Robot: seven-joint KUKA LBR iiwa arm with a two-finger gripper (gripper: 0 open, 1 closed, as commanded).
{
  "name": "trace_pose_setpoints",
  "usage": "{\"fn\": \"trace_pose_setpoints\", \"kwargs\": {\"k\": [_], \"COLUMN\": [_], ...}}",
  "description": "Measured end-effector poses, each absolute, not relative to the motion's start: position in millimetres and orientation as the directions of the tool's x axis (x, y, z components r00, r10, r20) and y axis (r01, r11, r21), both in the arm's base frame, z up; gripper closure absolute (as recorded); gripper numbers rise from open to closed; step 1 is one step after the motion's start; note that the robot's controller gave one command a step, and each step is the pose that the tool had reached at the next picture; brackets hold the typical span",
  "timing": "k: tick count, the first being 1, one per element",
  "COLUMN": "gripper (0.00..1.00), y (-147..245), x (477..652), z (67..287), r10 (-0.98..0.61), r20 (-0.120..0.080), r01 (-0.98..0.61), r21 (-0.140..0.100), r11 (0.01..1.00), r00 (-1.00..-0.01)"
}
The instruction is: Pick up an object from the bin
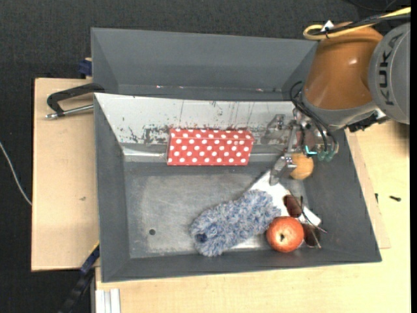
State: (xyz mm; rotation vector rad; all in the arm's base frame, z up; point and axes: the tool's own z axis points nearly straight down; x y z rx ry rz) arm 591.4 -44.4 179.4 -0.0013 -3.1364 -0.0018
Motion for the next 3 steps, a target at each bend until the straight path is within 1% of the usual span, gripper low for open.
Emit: {"fn": "trace_pose_setpoints", "kwargs": {"k": [1, 2, 3], "gripper": [0.0, 0.0, 1.0], "y": [-44, -52, -46], "x": [593.1, 568.2, 526.4], "z": [184, 119, 79], "r10": [0.0, -0.068, -0.116], "r20": [-0.003, -0.007, -0.019], "r01": [0.0, -0.068, -0.116], "r21": [0.0, -0.001, 0.0], "r11": [1.0, 0.998, 0.993], "r00": [-1.0, -0.998, -0.993]}}
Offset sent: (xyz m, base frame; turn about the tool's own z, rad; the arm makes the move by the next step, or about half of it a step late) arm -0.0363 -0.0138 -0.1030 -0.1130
